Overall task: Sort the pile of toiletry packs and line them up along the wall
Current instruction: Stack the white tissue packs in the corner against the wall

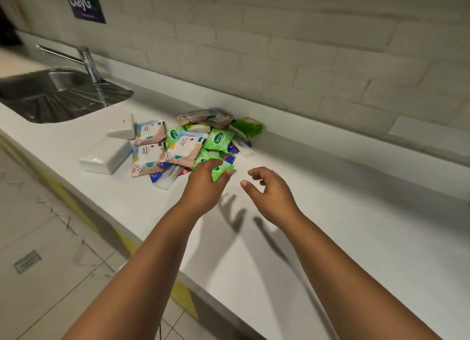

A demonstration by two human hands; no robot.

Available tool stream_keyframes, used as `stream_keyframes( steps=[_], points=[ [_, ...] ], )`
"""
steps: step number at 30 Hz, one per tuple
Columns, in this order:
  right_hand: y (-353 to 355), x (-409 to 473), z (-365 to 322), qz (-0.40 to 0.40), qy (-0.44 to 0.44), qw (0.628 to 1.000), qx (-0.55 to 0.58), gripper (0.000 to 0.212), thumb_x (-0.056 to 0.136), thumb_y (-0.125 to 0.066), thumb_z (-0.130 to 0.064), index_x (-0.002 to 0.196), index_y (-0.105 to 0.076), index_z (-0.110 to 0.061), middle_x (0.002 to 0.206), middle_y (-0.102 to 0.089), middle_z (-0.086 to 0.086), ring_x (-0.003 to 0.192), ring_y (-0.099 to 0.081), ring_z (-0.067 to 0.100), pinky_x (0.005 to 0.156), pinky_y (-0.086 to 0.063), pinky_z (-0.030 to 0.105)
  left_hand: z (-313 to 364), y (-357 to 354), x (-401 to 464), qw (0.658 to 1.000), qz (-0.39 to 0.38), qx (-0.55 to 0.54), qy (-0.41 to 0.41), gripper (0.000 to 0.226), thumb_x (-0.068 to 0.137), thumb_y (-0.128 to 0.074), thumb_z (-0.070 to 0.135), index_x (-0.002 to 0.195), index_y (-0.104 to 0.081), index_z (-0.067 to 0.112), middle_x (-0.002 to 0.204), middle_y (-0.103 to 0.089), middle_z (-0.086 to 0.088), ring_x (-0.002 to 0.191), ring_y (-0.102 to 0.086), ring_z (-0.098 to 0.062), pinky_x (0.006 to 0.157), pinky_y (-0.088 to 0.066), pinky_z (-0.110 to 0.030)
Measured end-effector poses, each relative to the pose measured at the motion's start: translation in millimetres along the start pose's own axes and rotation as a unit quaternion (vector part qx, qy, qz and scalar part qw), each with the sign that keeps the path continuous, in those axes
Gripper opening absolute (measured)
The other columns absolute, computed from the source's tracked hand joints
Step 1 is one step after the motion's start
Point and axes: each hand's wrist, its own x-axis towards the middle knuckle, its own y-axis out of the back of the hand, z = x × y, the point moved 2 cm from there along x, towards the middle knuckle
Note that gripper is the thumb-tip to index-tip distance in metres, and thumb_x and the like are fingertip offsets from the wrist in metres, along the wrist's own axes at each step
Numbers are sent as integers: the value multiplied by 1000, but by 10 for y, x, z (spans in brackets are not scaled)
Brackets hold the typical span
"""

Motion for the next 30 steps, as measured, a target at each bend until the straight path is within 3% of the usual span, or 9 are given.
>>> stream_keyframes(
  steps=[11, 15, 22, 26, 30],
  points=[
    [-514, 409, -279, -91, 45, 995, 14, 34, 88, -63, -39, 117, -60, -20, 113, -60, -4, 101, -56, 14, 85, -45, 28, -449, 443, 121, 997, 60, 20, 45, 41, 90, -56, 43, 124, -56, 20, 126, -54, 3, 118, -50, -12, 98, -41, -30],
    [-713, 524, -352, -123, 55, 991, 25, 34, 88, -63, -39, 116, -60, -20, 110, -60, -6, 99, -55, 11, 84, -44, 26, -641, 612, 179, 992, 104, 21, 68, 41, 89, -55, 48, 121, -57, 22, 126, -55, 0, 116, -51, -16, 98, -44, -40],
    [-1238, 694, -610, -182, 72, 979, 51, 26, 88, -65, -33, 111, -62, -19, 104, -61, -7, 94, -55, 7, 81, -44, 24, -1131, 1034, 373, 986, 128, 50, 95, 37, 91, -54, 44, 123, -56, 25, 130, -53, 1, 116, -51, -14, 94, -45, -34],
    [-1744, 774, -773, -197, 13, 975, 106, 18, 87, -67, -31, 101, -63, -20, 96, -64, -7, 83, -59, 6, 78, -47, 23, -1495, 1432, 677, 986, 121, 52, 99, 36, 92, -54, 42, 123, -56, 24, 129, -55, 2, 112, -53, -11, 86, -41, -26],
    [-2251, 904, -1060, -204, -63, 962, 173, 19, 88, -67, -30, 99, -66, -15, 90, -66, -3, 78, -60, 7, 64, -48, 14, -1782, 1924, 1105, 986, 106, 106, 78, 37, 93, -52, 39, 124, -56, 20, 128, -54, 2, 116, -52, -14, 85, -38, -24]
  ],
)
